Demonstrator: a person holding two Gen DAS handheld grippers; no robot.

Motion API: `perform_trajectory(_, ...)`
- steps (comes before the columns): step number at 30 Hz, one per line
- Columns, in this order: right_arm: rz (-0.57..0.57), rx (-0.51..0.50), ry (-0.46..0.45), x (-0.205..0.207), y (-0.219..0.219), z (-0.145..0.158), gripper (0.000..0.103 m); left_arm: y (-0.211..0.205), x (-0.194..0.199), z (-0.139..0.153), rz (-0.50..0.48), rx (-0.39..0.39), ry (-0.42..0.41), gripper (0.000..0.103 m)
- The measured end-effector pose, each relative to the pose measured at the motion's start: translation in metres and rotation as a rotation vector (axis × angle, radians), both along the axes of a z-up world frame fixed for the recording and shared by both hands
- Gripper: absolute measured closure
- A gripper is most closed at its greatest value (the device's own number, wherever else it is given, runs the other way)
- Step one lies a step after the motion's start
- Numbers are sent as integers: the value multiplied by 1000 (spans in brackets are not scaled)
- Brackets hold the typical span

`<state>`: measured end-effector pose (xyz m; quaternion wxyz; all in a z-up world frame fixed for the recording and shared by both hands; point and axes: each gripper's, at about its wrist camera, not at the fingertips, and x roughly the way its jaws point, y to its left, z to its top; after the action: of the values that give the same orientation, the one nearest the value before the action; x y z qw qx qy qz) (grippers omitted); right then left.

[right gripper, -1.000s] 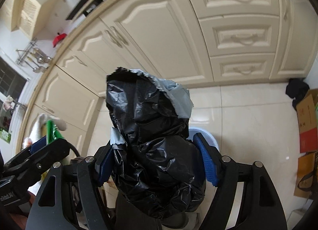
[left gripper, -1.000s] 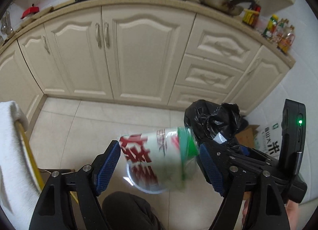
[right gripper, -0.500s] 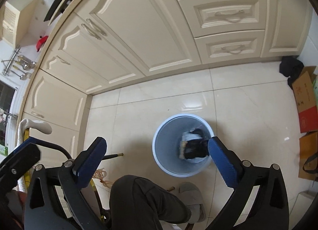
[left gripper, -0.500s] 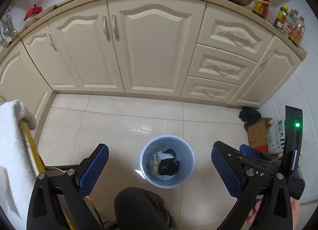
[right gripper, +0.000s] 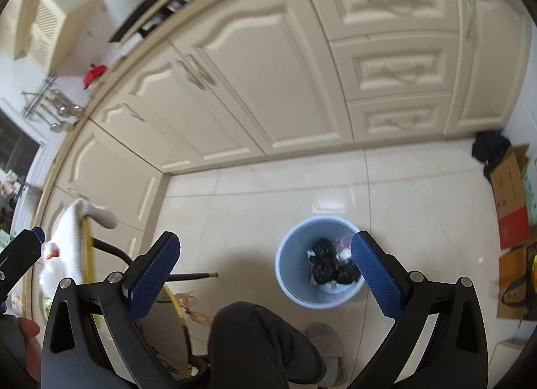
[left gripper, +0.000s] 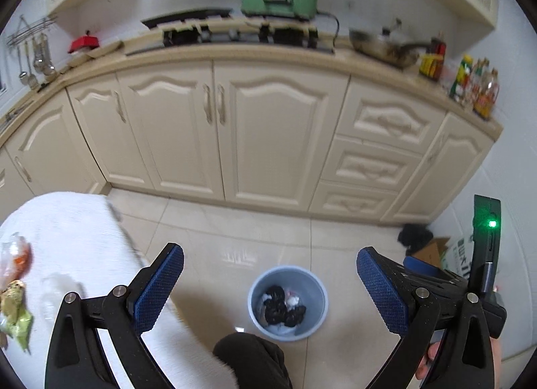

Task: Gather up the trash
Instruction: 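Bring both empty grippers back to the table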

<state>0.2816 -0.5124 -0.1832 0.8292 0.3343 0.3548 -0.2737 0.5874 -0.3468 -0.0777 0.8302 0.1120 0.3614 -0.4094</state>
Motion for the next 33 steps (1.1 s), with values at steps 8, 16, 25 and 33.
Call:
perform_trajectory(8,93,-104,-91,28,57,65,0,98,-19,36,91,-93,-55,1)
perform_trajectory(16,239,-205,-138,62,127,109,0,203,-49,60,232,-178,-106,1)
perform_trajectory(25,392,-254,-151,98,198,124,0,310,-89,62,405,-219,-120,1)
perform_trajectory(33,516,-297,-144,127,263,125,0,374,-104,59,502,-199,-105,1)
